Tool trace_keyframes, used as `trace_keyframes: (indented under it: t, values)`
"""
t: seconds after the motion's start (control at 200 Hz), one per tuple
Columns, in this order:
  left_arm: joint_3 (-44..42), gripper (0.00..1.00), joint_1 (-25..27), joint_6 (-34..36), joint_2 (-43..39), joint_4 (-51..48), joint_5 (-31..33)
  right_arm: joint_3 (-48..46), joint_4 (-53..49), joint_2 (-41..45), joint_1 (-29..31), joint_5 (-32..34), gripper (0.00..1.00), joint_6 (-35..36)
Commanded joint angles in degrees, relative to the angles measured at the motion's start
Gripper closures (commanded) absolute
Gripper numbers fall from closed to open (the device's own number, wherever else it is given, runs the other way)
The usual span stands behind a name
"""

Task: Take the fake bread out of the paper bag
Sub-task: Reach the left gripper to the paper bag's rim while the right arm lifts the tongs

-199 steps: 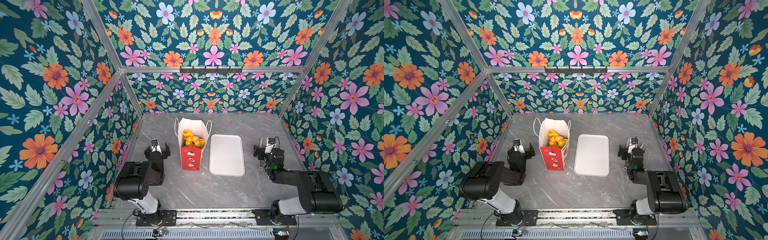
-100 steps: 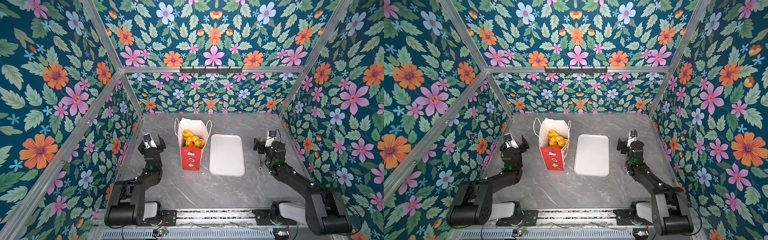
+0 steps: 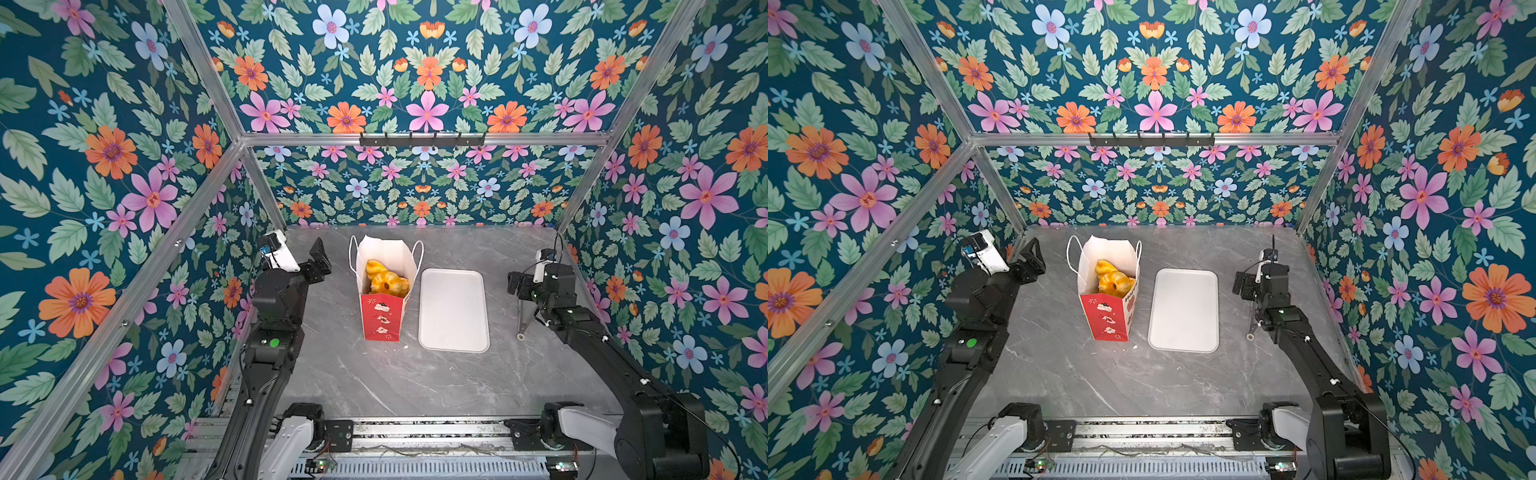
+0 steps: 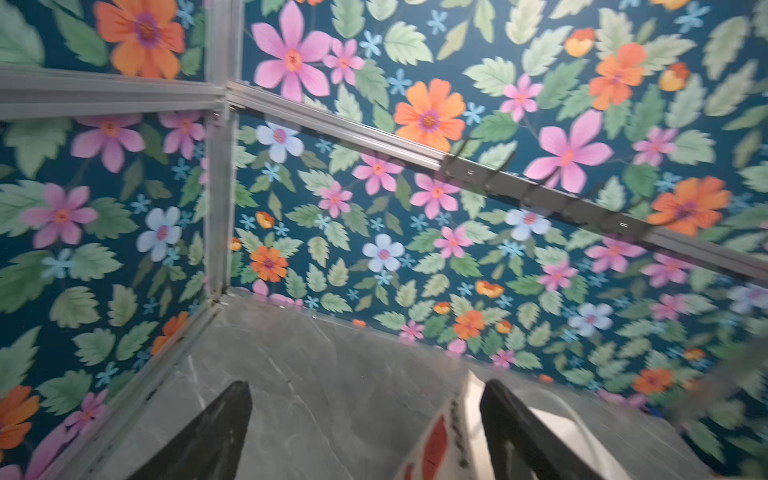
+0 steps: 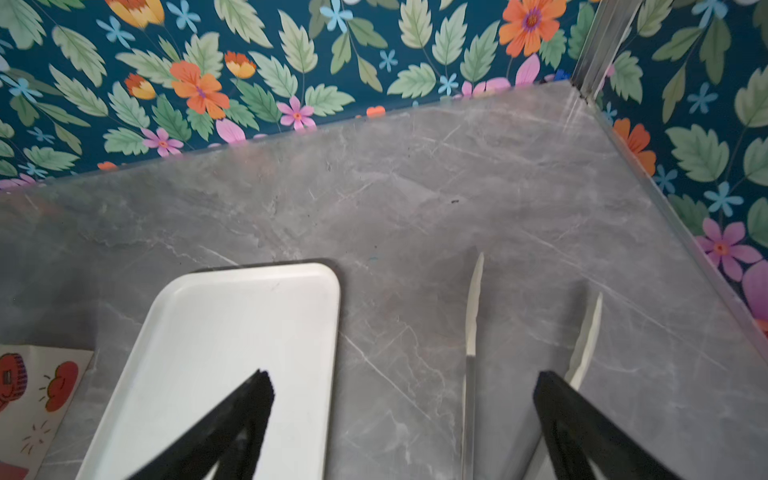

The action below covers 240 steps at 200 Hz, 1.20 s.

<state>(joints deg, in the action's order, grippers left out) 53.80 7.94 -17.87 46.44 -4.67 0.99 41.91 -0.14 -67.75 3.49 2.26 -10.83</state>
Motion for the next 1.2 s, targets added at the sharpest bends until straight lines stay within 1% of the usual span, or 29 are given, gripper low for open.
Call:
trace_keyframes:
  t: [0.0, 0.055, 0.09, 0.135, 0.175, 0.22, 0.31, 0.375, 0.48, 0.635, 0.815, 0.98, 1.195]
  values:
    - [5.2, 0.13, 0.0, -1.5, 0.4, -21.3, -14.6, 0.5, -1.4, -1.6, 0.0, -1.3, 0.01, -2.1]
    - [7.0, 0.14, 0.4, -1.4, 1.6, -23.7, -20.6, 0.6, -0.8, -2.7, 0.1, -2.3, 0.01, -2.9]
    - [7.7, 0.15, 1.0, -1.2, 2.4, -24.3, -23.1, 0.7, -0.4, -3.4, 0.0, -2.8, 0.01, -3.3]
    - [8.2, 0.16, 2.1, -0.9, 3.3, -24.7, -25.0, 0.7, 0.1, -4.2, 0.0, -3.4, 0.01, -3.9]
    - [8.5, 0.18, 3.5, -0.3, 4.2, -24.8, -25.0, 0.8, 0.2, -4.7, 0.0, -3.8, 0.01, -4.1]
    - [8.9, 0.20, 5.8, 0.5, 5.6, -25.1, -23.6, 1.0, 0.1, -5.3, 0.0, -3.9, 0.01, -4.3]
    - [10.0, 0.21, 11.0, 1.9, 8.9, -25.5, -18.1, 0.8, 0.1, -5.6, 0.0, -4.1, 0.01, -4.3]
    - [10.7, 0.21, 13.0, 1.9, 11.6, -25.4, -13.5, 0.6, 0.0, -5.6, 0.0, -4.2, 0.01, -4.3]
    - [12.0, 0.22, 13.7, 1.4, 15.3, -24.6, -7.4, 0.2, 0.1, -5.6, 0.0, -4.3, 0.01, -4.3]
    - [13.7, 0.24, 14.1, 0.7, 18.3, -23.8, -1.2, -0.2, 0.0, -6.0, 0.0, -4.2, 0.01, -4.1]
    - [14.5, 0.26, 14.4, 0.5, 19.9, -23.0, -0.9, 0.0, 0.7, -7.5, 0.0, -4.5, 0.01, -4.2]
    - [15.3, 0.38, 15.0, 0.3, 22.1, -24.2, 1.8, 0.8, 0.7, -9.9, 0.0, -5.2, 0.01, -4.7]
    - [14.9, 0.45, 16.0, 0.4, 23.3, -24.3, 3.8, 1.0, 0.4, -10.6, 0.1, -5.0, 0.01, -4.9]
